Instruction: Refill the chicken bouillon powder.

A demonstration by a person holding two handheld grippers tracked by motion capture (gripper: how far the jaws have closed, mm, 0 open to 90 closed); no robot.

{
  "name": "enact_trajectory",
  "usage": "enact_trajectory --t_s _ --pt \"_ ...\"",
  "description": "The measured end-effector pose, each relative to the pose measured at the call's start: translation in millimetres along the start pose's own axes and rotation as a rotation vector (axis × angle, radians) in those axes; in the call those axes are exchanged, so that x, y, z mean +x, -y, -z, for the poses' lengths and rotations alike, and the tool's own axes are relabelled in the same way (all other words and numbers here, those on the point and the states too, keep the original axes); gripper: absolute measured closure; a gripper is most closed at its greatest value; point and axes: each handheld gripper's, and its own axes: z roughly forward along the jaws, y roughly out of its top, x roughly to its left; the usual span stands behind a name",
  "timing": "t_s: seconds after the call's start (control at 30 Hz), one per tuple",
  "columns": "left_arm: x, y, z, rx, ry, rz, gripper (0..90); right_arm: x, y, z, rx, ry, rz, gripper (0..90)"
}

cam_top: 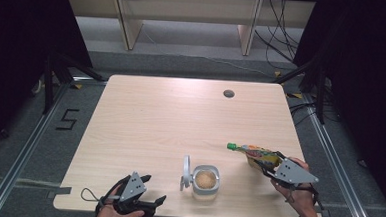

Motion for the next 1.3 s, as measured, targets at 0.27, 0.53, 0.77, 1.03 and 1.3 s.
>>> enact_trajectory --t_s 0.27,0.53,0.77,1.03,1.3 --pt "1.3 0.0 0.5 0.003 -0.002 -0.002 18.2 -9.7 15.8 -16.1 -0.008 0.001 -0.163 74.0" --pt "3.3 -0.4 0.8 -0.006 -0.003 -0.027 18.2 -12.3 23.7 -26.9 -0.051 0.026 -0.278 74.9" --pt "2.9 -0.3 1.3 -0.003 -0.004 -0.027 18.2 -13.7 28.9 -32.4 -0.011 0.004 -0.286 75.0" --pt "3.5 -0.5 2.5 0.002 0.001 -0.03 18.2 -14.7 30.3 -30.3 -0.01 0.0 -0.329 73.7" --pt "1.8 0.1 2.0 -0.007 -0.005 -0.008 18.2 -15.6 31.4 -23.6 0.005 0.017 -0.356 71.1"
